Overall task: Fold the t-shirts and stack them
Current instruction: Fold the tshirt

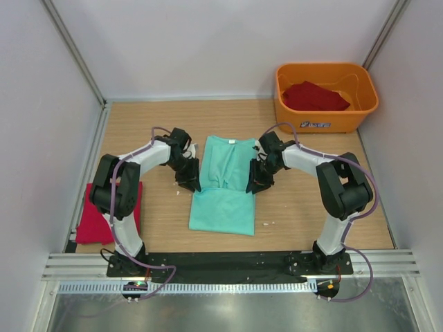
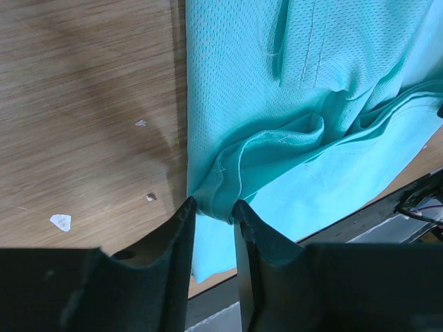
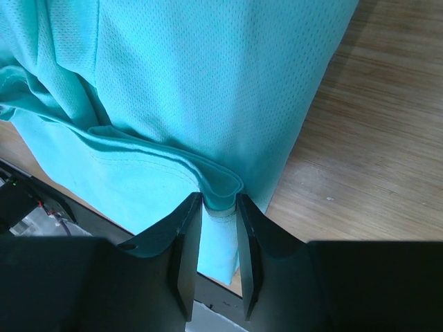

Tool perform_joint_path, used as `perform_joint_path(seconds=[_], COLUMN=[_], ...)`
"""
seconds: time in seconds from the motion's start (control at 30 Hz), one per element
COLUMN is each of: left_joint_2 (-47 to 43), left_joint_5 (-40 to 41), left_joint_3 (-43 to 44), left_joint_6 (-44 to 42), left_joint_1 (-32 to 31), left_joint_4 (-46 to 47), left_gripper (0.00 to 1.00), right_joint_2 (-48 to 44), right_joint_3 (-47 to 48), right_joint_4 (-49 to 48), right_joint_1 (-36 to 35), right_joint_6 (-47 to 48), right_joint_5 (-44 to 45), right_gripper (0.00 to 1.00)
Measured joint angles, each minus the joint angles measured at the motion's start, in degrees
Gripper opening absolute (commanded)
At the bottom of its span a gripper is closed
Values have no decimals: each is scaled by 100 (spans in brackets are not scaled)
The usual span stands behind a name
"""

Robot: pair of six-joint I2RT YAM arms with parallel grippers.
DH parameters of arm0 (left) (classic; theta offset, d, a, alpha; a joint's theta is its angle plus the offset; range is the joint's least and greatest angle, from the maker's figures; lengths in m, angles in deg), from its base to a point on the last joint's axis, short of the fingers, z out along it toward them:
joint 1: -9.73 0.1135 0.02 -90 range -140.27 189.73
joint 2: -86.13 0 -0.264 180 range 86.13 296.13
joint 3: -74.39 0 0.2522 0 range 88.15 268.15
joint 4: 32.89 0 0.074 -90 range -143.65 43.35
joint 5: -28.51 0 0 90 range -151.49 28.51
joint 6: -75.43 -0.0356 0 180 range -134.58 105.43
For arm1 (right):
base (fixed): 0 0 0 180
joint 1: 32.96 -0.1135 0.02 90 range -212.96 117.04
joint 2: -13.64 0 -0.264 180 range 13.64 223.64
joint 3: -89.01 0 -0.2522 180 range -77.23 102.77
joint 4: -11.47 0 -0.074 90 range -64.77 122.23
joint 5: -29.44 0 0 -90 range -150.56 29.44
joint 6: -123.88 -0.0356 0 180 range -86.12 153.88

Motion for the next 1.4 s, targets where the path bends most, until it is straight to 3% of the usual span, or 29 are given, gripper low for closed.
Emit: perform_joint_path(seconds=[0.13,0.17,0.37,0.77,1.4], left_joint_2=[13,13,-48,-1250,-24], left_joint_5=[-44,-57,-74,-162,17], left_joint_3=[9,13,31,286,1604], left_joint_6=[33,44,63,382,339], left_joint_1=[0,0,0,0,26], left_joint_4=[7,13,11,-264,-656], left_gripper=[1,0,0,0,0], right_joint_2=[24,24,-31,-1598,-1137], right_joint_3=[0,0,11,11,354], right_joint_4=[-22,-17,42,511,684], right_joint_1=[0,-2,-24,-114,-42], right_joint_6=[-17,-28,-52,-203,-334], right_joint_5=[0,2,39,85,420], right_gripper=[16,13,1,2,1])
